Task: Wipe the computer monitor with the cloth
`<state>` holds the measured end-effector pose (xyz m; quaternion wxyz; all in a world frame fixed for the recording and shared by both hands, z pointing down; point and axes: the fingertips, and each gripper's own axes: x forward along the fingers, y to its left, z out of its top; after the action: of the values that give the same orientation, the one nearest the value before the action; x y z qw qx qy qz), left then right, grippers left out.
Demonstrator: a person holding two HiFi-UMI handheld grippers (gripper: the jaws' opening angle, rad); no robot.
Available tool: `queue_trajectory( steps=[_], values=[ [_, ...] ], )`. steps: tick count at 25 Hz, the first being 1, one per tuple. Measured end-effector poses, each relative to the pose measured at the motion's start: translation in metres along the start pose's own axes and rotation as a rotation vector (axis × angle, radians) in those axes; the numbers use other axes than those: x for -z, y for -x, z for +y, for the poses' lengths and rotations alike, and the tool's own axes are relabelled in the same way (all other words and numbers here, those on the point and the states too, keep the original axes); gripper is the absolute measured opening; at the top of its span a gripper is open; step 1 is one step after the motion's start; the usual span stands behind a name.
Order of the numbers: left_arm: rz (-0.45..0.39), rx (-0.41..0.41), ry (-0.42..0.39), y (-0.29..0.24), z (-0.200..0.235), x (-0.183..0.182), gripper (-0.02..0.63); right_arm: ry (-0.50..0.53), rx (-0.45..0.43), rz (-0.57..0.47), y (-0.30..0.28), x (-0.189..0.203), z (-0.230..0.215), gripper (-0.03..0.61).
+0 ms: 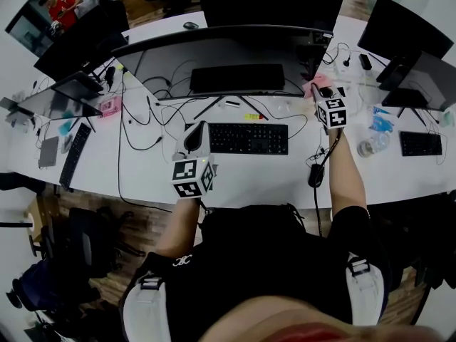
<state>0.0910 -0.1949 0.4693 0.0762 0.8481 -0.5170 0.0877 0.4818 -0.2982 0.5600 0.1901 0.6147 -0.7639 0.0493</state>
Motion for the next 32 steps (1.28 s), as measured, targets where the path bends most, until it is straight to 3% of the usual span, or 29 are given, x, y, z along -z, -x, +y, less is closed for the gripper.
queue_trajectory(
  steps=[9, 20, 32],
  values=[
    [0.020, -0.025, -0.002, 0.004, 0.009, 0.006, 0.051, -0.023, -0.006, 0.082, -0.018, 0.039, 0.003, 0.012],
    [0.040, -0.054, -0.001, -0.001, 0.020, 0.011, 0.051, 0.020, -0.005, 0.187, -0.035, 0.079, 0.010, 0.012],
    [0.064, -0.043, -0.007, -0.012, 0.024, 0.014, 0.051, -0.158, 0.022, 0.206, -0.045, 0.108, 0.016, 0.012]
  ],
)
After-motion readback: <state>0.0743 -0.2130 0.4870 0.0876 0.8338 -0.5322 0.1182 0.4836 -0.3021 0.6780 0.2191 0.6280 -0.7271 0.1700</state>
